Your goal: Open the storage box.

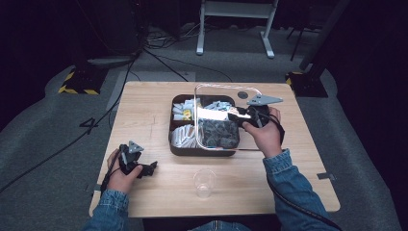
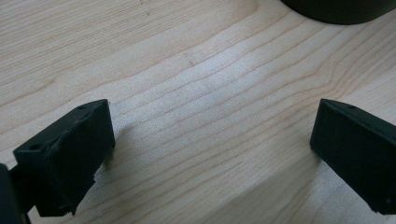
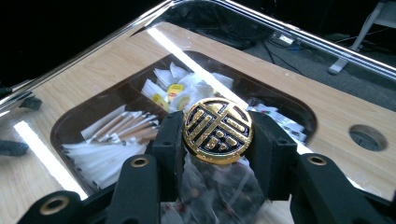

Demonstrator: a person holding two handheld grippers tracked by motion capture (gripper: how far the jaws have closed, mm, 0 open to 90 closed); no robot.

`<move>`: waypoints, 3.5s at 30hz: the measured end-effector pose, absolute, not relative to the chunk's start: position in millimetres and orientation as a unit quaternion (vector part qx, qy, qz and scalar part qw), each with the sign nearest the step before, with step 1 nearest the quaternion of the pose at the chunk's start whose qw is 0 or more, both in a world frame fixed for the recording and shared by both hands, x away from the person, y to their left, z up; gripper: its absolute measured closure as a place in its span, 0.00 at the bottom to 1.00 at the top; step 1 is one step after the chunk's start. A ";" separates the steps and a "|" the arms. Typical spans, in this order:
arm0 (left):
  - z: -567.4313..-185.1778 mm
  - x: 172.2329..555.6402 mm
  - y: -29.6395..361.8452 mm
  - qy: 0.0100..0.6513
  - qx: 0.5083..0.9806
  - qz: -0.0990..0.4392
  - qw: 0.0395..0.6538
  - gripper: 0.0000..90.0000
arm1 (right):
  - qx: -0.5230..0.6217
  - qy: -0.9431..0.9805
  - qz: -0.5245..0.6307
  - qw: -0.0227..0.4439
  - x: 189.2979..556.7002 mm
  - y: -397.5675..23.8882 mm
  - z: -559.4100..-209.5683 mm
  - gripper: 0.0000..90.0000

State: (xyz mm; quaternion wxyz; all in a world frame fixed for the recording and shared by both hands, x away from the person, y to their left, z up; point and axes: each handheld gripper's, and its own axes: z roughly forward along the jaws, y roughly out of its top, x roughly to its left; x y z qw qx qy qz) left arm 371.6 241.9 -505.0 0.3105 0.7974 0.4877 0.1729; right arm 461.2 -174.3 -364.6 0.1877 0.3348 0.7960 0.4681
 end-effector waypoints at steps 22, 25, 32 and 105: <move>-505.2 371.4 241.7 0.489 0.797 0.172 0.311 0.00 | 0.373 0.785 0.442 0.221 466.7 -253.2 -364.3 0.65; -505.0 371.6 242.0 0.487 0.798 0.172 0.310 0.00 | 0.378 0.784 0.437 0.228 468.1 -258.7 -365.3 0.65; -505.3 371.6 241.7 0.488 0.797 0.173 0.311 0.00 | 0.401 0.774 0.433 0.228 470.9 -277.2 -372.2 0.65; -505.4 373.7 241.9 0.481 0.801 0.171 0.313 0.00 | 0.513 0.762 0.346 0.190 508.9 -341.4 -480.5 0.65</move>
